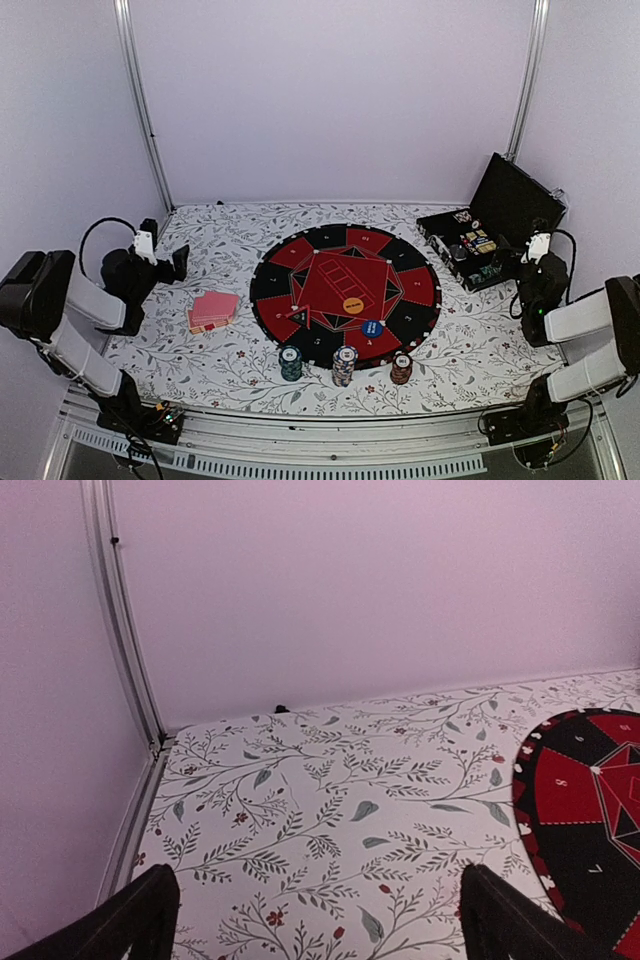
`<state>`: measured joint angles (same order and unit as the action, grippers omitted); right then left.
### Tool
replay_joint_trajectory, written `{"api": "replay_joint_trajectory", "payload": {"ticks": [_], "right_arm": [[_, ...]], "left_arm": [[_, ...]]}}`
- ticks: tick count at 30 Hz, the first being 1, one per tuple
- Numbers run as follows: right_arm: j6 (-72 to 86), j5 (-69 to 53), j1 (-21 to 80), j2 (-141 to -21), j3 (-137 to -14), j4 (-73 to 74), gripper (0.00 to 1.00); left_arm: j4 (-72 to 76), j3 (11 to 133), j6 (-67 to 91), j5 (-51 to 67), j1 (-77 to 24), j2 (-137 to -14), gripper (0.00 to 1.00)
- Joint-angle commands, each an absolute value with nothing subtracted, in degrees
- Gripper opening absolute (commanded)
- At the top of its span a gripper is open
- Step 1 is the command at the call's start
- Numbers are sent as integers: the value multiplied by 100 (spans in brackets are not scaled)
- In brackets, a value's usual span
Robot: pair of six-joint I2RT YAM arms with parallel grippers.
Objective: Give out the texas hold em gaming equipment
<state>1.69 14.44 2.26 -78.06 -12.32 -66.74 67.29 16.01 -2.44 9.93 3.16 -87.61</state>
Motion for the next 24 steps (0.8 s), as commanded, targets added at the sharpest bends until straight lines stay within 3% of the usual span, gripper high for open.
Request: {"api": "replay_joint_trajectory", "payload": {"ticks": [1, 4, 8, 12, 14, 19, 24], "right_arm": [[437, 1504, 264, -6784, -1716, -4926, 99], [572, 1429, 270, -6201, -2223, -3647, 99], [1889, 1282, 262, -5826, -2810, -2477, 99], [2374, -23, 268, -5828, -3483, -1764, 99], [2387, -546, 494, -6197, -4047, -1182, 99], [1790, -102, 2016, -7241, -5308, -318, 99], [1592, -693, 3012, -8778, -6816, 539, 87]], "left_arm": [[4941, 2509, -321, 1634, 548, -8338, 100], [3479, 3181, -462, 1690, 601, -8253, 100], [2427, 3840, -356, 2094, 784, -8068, 100], [1170, 4655, -430, 2658, 844, -8043, 100], [579, 4992, -588, 2843, 844, -8067, 100], [-441, 5358, -965, 2988, 844, -8042, 100], [-1266, 5666, -1333, 3002, 879, -8081, 100]]}}
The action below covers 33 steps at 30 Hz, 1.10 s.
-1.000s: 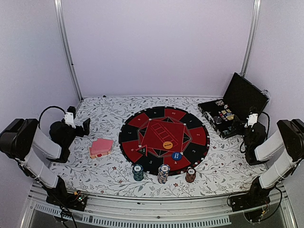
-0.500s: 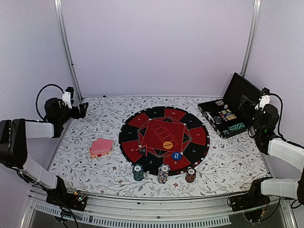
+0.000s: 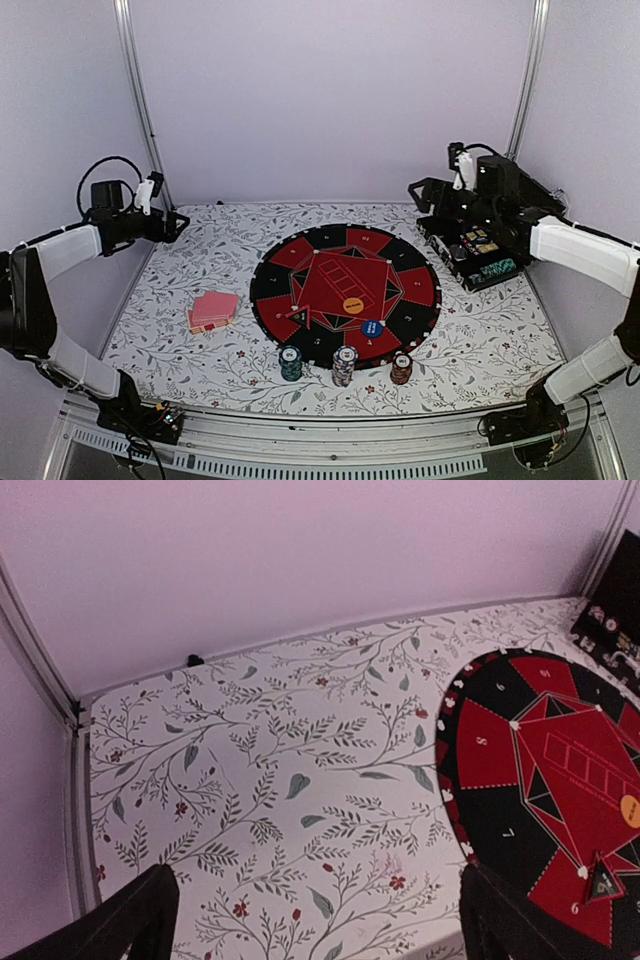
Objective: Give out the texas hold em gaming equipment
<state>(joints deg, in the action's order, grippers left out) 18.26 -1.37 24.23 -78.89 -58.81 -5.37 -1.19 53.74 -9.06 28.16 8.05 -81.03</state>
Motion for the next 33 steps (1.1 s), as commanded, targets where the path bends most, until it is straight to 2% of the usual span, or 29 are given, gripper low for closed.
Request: {"api": "replay_joint_trajectory", "payload": {"ticks": [1, 7, 17, 28, 33], "right_arm": [[1538, -725, 3241, -9132, -7180, 763, 86], [1215, -884, 4360, -11002, -8921, 1715, 82], [1290, -1316, 5074, -12579, -10099, 2337, 66], [1203, -943, 5340, -12902, -10112, 2868, 64], [1090, -833, 5535, -12913, -10051, 3072, 67]], "left_arm": [[-1454, 5748, -1415, 3068, 899, -8100, 100], [-2143, 6086, -1659, 3219, 994, -8161, 100], [-2476, 6291, -1731, 3360, 1002, -8117, 100], [-2608, 6352, -1714, 3593, 987, -8121, 100], [-2689, 6381, -1746, 3700, 959, -8075, 100]]}}
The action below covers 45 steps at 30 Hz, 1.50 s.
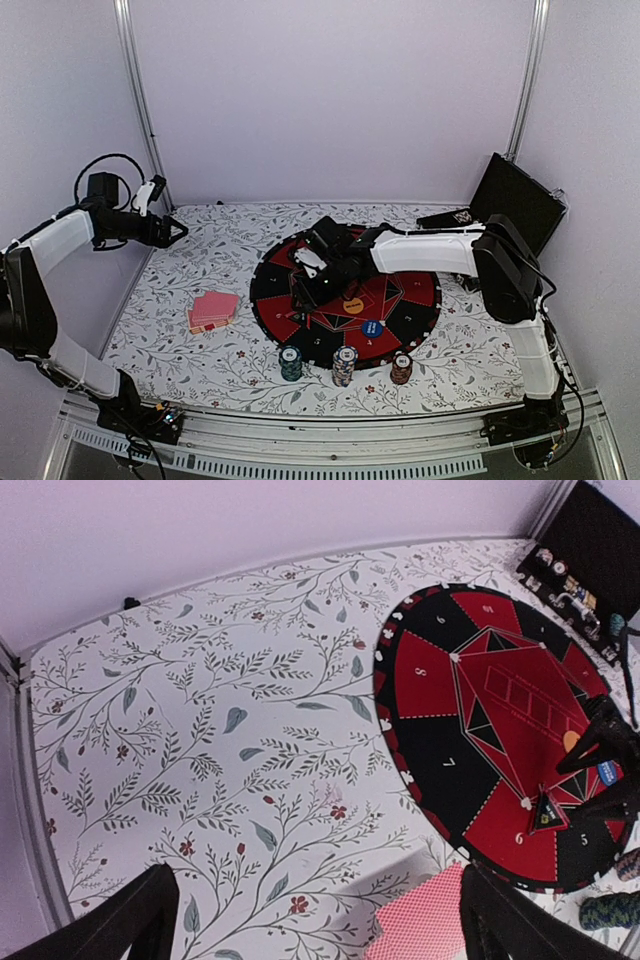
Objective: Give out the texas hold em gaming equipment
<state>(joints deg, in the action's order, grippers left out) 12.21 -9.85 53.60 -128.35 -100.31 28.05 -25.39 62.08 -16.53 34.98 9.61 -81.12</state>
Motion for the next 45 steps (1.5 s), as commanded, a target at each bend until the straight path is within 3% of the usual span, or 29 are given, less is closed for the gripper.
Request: {"api": "replay_joint_trajectory", "payload": {"ticks": [1, 9, 15, 23, 35, 38, 45], "right_arm": [[1090, -835, 5562, -12892, -10004, 3079, 69], [1100, -773, 5698, -12782, -9783, 3125, 73], [1052, -615, 5725, -12930, -9888, 3277, 63], [926, -176, 5916, -13140, -10073, 3520, 60], [850, 317, 6021, -13326, -10283, 3364, 28], [815, 296, 6022, -13412, -10406, 3237, 16], [626, 407, 6009, -13787, -11011, 3054, 14]], "left_arm": [[-2712, 6389, -1763, 3726, 957, -8076, 100], [-2984, 6483, -1989, 3867, 889, -8103, 100], [-3049, 6560, -2013, 3875, 855, -8095, 100], [-3205, 6701, -2125, 3937, 841, -8077, 100], [-3252, 6818, -2171, 3881, 839, -7998, 100], [-3265, 6844, -2162, 3880, 844, -8007, 100], [-3261, 6872, -2136, 3882, 835, -8007, 100]]}}
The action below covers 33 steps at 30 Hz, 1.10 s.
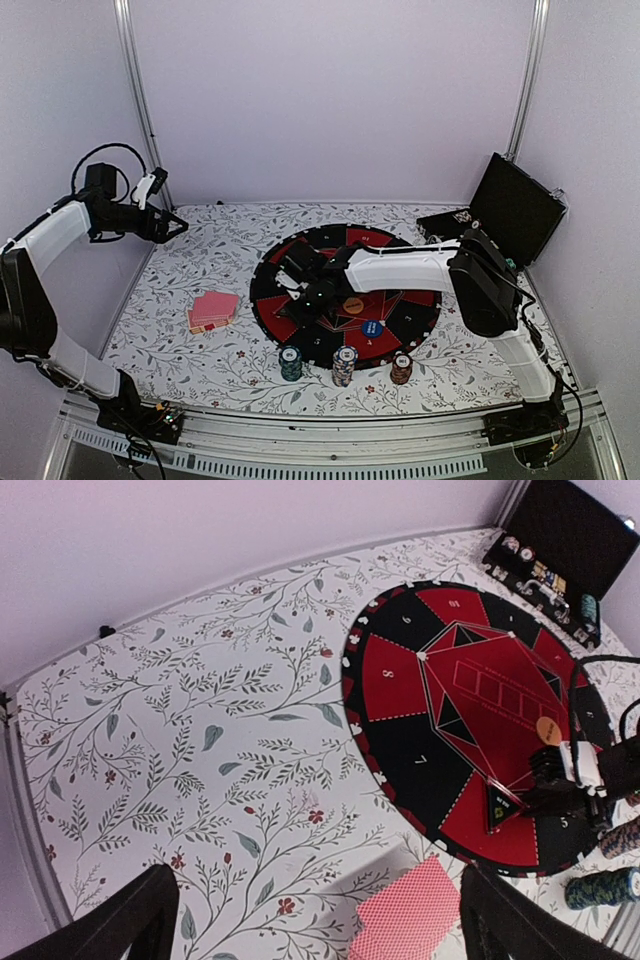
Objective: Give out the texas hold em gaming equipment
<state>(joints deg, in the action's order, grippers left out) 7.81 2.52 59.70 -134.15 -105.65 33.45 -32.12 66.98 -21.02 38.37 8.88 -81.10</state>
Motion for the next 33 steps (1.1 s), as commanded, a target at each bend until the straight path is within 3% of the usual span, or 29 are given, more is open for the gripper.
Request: {"api": "replay_joint_trajectory", "payload": {"ticks": [1, 16, 18, 21, 27, 33], "right_arm": [[614, 443, 6004, -13897, -11141, 3047, 14], [935, 62, 5623, -14617, -12132, 2693, 17], [961, 62, 5592, -14471, -12064, 2715, 31], [979, 175, 5524, -14137, -11636, 2687, 37], [1185, 169, 5302, -12859, -10290, 2423, 66], [1334, 366, 5259, -12053, -9469, 2529, 75]], "left_arm": [[-3259, 6874, -2128, 3884, 834, -8007, 100], [-3296, 6864, -2188, 3918, 834, -8012, 100], [-3298, 6880, -2188, 3918, 829, -8023, 100], [-3325, 6920, -2188, 3920, 826, -8065, 100], [-3614, 7059, -2376, 3941, 823, -8133, 100], [-3725, 7112, -2447, 3948, 817, -8138, 100]]}}
